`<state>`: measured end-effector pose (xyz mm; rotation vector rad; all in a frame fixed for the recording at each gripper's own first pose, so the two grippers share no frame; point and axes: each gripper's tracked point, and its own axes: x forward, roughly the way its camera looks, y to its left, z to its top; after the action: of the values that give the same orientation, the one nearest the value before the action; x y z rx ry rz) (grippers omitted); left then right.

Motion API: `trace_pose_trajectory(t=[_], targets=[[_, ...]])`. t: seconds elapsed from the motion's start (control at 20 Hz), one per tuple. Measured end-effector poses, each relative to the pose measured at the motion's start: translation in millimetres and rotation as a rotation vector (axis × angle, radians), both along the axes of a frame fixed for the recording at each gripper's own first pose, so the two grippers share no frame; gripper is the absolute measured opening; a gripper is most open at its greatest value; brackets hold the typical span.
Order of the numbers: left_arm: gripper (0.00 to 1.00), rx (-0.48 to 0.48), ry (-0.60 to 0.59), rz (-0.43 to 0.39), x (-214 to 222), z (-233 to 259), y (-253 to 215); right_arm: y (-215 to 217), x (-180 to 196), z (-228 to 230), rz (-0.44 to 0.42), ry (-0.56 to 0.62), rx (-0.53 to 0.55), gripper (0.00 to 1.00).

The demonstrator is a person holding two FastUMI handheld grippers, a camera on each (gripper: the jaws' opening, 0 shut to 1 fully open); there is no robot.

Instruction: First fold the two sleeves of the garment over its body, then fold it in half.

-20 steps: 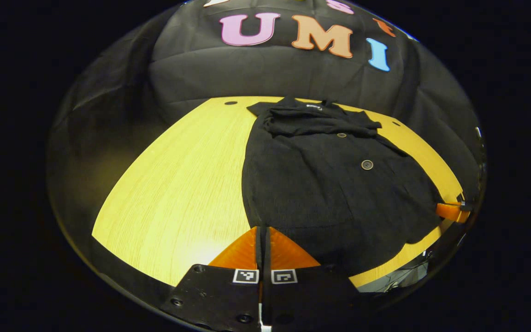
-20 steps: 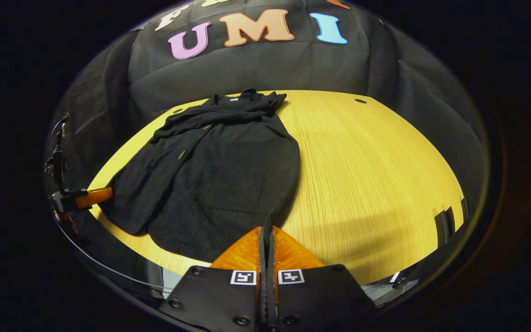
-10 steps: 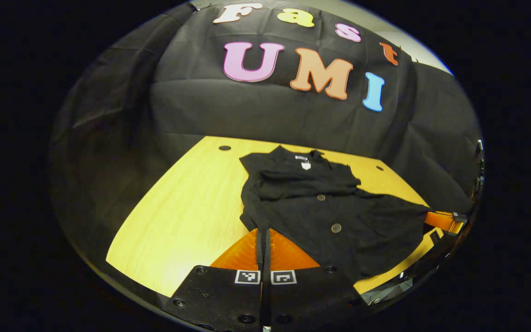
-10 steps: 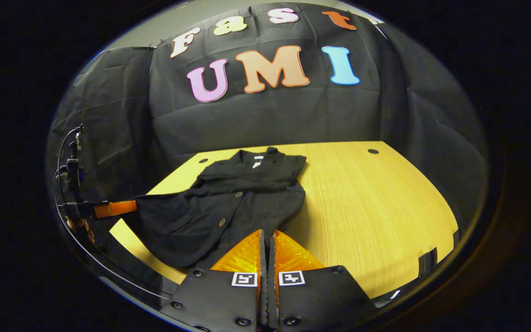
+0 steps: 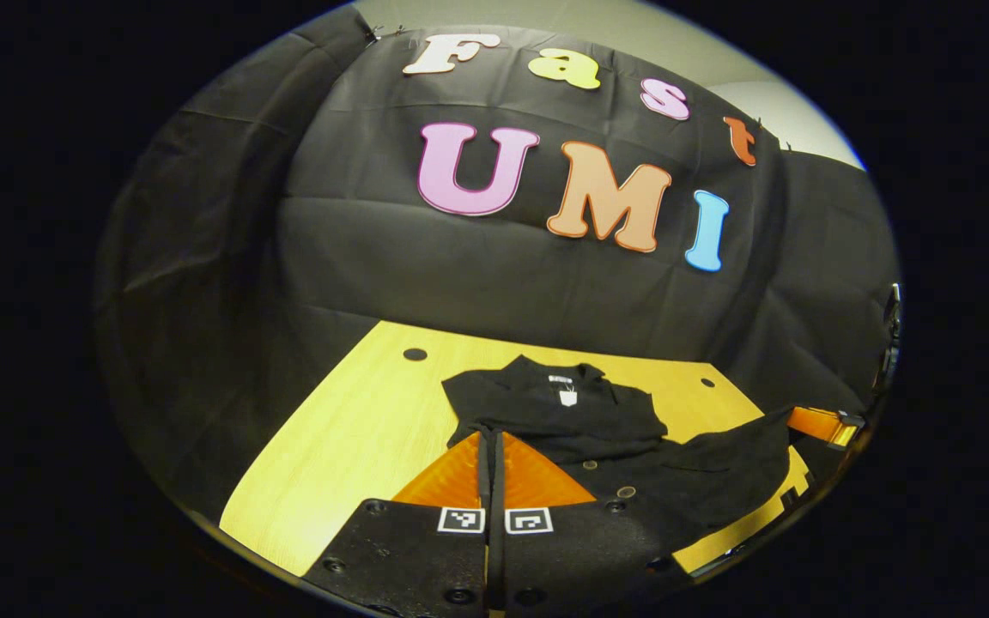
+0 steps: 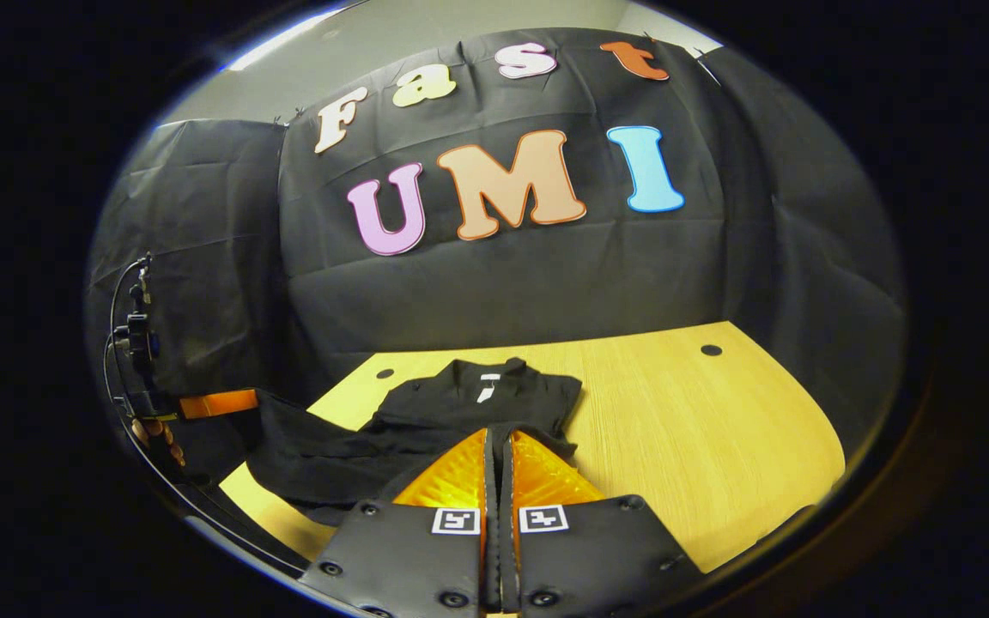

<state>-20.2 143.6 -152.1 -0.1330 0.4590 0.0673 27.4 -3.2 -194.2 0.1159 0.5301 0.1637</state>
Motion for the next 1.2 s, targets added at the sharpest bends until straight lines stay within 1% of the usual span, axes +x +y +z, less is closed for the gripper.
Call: trace_pose_trajectory(t=[0.05, 0.1, 0.15, 0.2, 0.25, 0.3, 0.35, 0.4, 0.45, 0.55, 0.75, 0.8, 0.85, 0.95, 1.0, 1.05, 1.1, 1.15, 1.2], targets=[[0.0, 0.0, -0.009, 0.002, 10.9, 1.8, -0.3, -0.8, 12.3, 5.3, 0.001, -0.014, 0.002, 0.02], [0.0, 0.004, -0.024, 0.004, 24.7, 5.7, 0.7, -3.6, 24.1, 7.2, 0.003, -0.021, -0.003, 0.0], [0.0, 0.01, -0.033, 0.006, 35.9, 6.9, 1.8, -4.9, 34.4, 9.1, 0.01, -0.02, -0.002, 0.02], [0.0, 0.017, -0.036, 0.008, 46.1, 8.3, 2.8, -4.5, 45.5, 11.6, 0.014, -0.03, 0.001, 0.0], [0.0, 0.02, -0.045, 0.012, 55.7, 9.8, 4.9, -5.8, 56.3, 12.9, 0.017, -0.031, 0.001, 0.02], [0.0, 0.021, -0.045, 0.016, 66.5, 10.6, 6.1, -6.9, 67.1, 13.7, 0.019, -0.036, 0.003, 0.02], [0.0, 0.02, -0.049, 0.02, 78.1, 10.3, 6.9, -8.0, 77.8, 14.7, 0.02, -0.042, 0.008, 0.0], [0.0, 0.018, -0.05, 0.027, 89.0, 9.4, 8.2, -8.5, 88.9, 14.6, 0.022, -0.041, 0.013, 0.0], [0.0, 0.015, -0.053, 0.031, 98.3, 8.9, 8.6, -10.4, 100.3, 15.1, 0.022, -0.043, 0.017, 0.02], [0.0, 0.019, -0.057, 0.04, 118.3, 6.9, 11.9, -13.2, 123.7, 14.5, 0.024, -0.046, 0.025, 0.02], [0.0, 0.035, -0.053, 0.059, 161.7, 0.2, 17.1, -19.5, 171.1, 6.5, 0.022, -0.045, 0.038, 0.02], [0.0, 0.036, -0.05, 0.066, 171.7, -1.6, 19.0, -21.3, 181.9, 3.2, 0.021, -0.046, 0.041, 0.0], [0.0, 0.036, -0.049, 0.073, 181.7, -5.3, 21.2, -23.6, 193.6, -1.6, 0.02, -0.042, 0.041, 0.03], [0.0, 0.044, -0.036, 0.083, 200.4, -17.3, 23.7, -28.1, 216.1, -14.2, 0.017, -0.026, 0.042, 0.02], [0.0, 0.054, -0.022, 0.087, 208.9, -25.0, 25.4, -29.9, 227.0, -21.8, 0.013, -0.012, 0.045, 0.0], [0.0, 0.074, -0.006, 0.09, 217.4, -34.3, 27.4, -32.7, 238.7, -30.0, 0.004, 0.004, 0.046, 0.02], [0.0, 0.103, 0.007, 0.09, 225.6, -42.0, 29.8, -35.4, 250.9, -37.7, -0.008, 0.007, 0.047, 0.02], [0.0, 0.153, 0.02, 0.104, 235.8, -50.5, 37.1, -39.7, 263.2, -45.3, -0.031, 0.02, 0.045, 0.02], [0.0, 0.22, 0.02, 0.142, 239.7, -49.8, 48.6, -49.3, 273.6, -53.2, -0.083, 0.043, 0.018, 0.02]])
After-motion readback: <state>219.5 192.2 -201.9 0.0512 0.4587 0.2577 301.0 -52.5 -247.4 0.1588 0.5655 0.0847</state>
